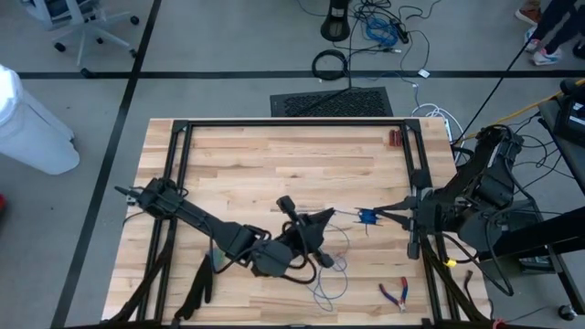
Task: Coil cords
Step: Coil the blue wire onto the black spool
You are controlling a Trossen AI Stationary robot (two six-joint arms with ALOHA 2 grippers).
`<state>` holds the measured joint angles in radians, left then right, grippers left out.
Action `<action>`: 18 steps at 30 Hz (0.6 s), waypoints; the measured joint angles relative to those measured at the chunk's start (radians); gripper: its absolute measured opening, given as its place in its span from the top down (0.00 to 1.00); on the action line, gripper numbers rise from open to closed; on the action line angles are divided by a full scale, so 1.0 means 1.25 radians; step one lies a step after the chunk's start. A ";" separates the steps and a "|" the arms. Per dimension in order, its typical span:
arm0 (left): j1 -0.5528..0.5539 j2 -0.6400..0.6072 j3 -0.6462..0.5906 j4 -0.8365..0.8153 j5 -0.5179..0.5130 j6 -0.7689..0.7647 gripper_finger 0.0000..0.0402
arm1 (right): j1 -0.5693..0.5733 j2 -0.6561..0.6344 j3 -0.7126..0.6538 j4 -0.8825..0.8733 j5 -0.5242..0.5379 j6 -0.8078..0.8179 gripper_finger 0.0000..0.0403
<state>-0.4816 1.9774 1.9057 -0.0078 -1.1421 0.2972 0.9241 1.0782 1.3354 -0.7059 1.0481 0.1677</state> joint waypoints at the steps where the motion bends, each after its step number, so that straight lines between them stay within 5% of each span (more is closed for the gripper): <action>1: -0.003 0.000 0.000 -0.002 -0.005 0.004 0.99 | 0.000 0.000 0.000 0.000 -0.003 0.000 1.00; 18: -0.038 0.000 0.000 -0.132 -0.079 -0.024 1.00 | 0.046 0.000 0.000 0.065 0.002 -0.059 1.00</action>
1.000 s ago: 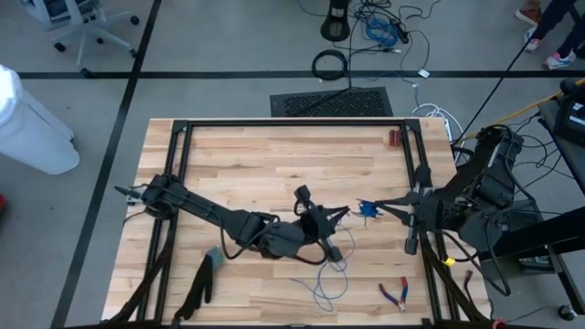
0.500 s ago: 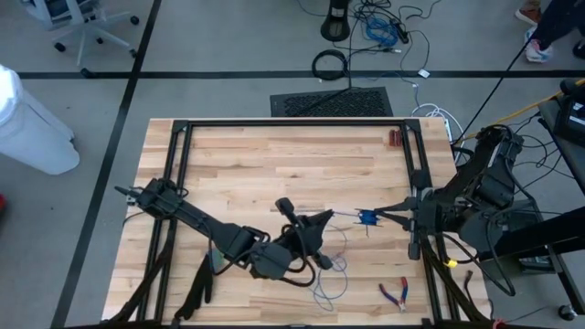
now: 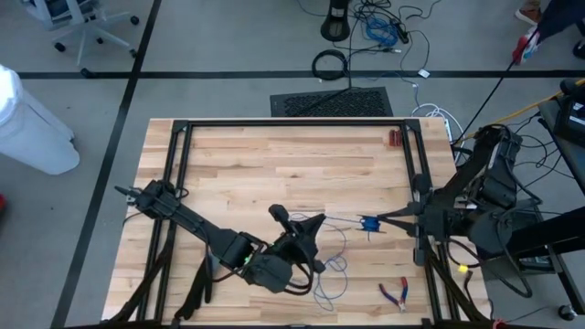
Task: Coil cords
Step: Coil the blue wire onto the black spool
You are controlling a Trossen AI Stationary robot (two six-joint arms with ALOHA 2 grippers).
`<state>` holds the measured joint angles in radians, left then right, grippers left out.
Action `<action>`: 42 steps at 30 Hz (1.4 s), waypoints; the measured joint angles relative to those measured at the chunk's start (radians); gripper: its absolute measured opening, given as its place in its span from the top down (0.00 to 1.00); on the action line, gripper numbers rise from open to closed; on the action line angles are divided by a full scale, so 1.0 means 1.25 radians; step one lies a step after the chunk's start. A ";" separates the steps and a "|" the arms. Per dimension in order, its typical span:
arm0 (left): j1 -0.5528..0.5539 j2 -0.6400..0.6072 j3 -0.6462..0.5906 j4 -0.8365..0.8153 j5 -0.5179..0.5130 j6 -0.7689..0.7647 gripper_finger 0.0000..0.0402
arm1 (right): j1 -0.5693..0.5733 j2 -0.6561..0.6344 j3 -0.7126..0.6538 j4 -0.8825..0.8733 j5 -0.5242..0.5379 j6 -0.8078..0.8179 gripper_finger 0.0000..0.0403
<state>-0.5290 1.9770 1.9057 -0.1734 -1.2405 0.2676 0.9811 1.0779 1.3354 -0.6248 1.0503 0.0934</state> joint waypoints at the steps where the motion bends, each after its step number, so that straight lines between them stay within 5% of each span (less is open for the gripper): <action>1: -0.003 0.000 0.000 0.001 0.000 0.000 1.00 | 0.003 0.000 0.000 0.006 0.000 -0.005 1.00; 8: -0.012 -0.001 0.000 -0.002 0.050 -0.008 0.99 | 0.008 0.000 0.000 0.013 -0.002 -0.009 1.00; 19: -0.029 -0.001 0.000 -0.003 0.155 -0.006 0.84 | 0.008 0.006 0.000 0.013 -0.002 -0.008 1.00; 33: -0.100 -0.001 0.000 0.088 0.154 0.069 0.76 | -0.017 0.051 0.001 0.137 -0.009 -0.085 1.00; 42: -0.123 -0.002 0.000 0.135 0.151 0.087 0.76 | -0.057 0.074 0.001 0.218 -0.151 -0.133 1.00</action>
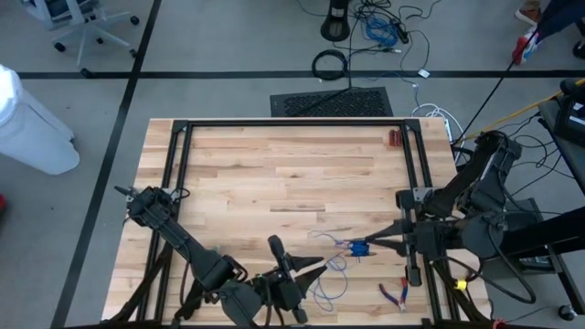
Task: Coil cords
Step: Coil the blue wire onto the black spool
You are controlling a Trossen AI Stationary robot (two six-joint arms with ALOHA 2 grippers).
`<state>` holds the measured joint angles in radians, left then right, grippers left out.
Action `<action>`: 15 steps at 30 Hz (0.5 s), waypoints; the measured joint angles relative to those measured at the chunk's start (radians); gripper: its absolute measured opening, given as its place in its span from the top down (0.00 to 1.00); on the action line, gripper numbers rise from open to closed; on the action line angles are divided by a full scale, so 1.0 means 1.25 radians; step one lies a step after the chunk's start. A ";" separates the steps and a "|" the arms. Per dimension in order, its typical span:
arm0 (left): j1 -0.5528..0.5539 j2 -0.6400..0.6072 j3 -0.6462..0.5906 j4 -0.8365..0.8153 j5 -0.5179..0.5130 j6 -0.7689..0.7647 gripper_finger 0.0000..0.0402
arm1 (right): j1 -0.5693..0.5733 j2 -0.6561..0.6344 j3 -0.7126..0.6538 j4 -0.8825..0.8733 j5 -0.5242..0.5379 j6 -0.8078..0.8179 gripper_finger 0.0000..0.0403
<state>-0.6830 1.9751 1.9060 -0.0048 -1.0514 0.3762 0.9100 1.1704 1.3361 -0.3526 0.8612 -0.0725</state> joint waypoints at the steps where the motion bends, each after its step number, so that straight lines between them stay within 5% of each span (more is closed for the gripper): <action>1: 0.000 0.000 0.000 0.000 0.002 0.000 0.76 | 0.000 0.002 0.000 0.003 -0.001 0.001 1.00; 9: 0.011 0.000 0.000 0.069 0.111 0.004 0.76 | -0.001 0.038 0.000 0.065 -0.004 -0.050 1.00; 15: 0.018 0.000 0.000 0.078 0.113 0.005 0.76 | -0.001 0.049 0.000 0.119 -0.029 -0.079 1.00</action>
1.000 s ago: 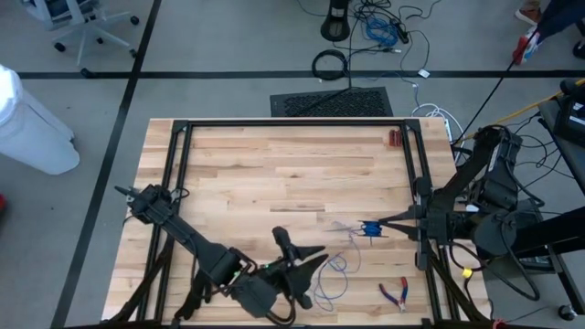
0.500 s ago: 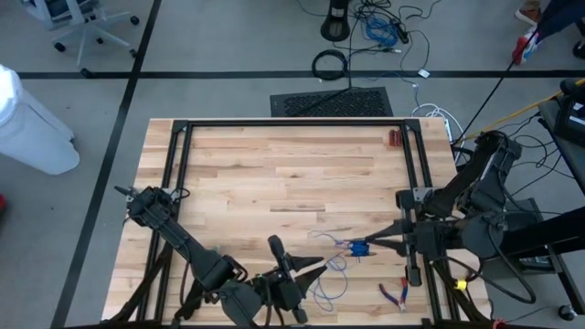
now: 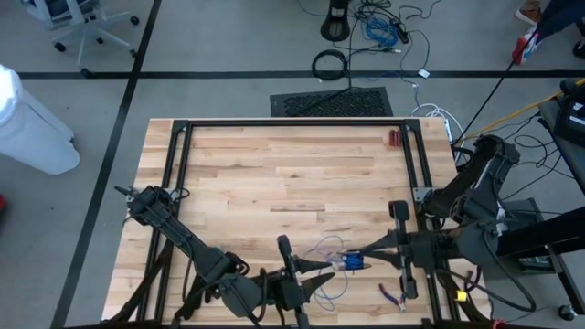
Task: Coil cords
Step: Coil the blue wire onto the black spool
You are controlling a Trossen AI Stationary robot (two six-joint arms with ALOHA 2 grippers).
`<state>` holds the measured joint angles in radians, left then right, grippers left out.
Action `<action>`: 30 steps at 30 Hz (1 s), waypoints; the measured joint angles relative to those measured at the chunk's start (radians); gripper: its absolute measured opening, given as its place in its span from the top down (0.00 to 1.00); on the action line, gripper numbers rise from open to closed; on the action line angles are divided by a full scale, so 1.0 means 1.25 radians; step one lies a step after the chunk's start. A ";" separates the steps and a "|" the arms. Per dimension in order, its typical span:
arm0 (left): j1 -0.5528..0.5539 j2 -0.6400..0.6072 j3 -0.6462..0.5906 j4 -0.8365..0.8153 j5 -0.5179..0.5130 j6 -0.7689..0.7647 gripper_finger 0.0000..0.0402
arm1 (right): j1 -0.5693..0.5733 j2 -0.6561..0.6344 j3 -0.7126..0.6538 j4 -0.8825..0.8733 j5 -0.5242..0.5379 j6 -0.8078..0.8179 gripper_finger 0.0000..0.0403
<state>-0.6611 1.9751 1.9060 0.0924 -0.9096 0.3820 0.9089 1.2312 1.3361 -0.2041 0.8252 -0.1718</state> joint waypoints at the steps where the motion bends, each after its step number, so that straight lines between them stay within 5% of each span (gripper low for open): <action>1: 0.001 0.000 0.000 0.001 0.000 0.000 0.76 | 0.000 0.000 0.000 0.000 -0.008 -0.001 1.00; 11: 0.008 0.000 0.001 0.037 0.088 -0.023 0.76 | -0.009 0.000 0.000 0.001 -0.017 0.000 1.00; 30: 0.002 0.002 0.001 0.036 0.043 -0.018 0.76 | -0.027 0.013 0.000 0.011 -0.017 -0.011 1.00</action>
<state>-0.6589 1.9770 1.9068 0.1375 -0.8556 0.3600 0.8755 1.2472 1.3357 -0.1902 0.8042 -0.1855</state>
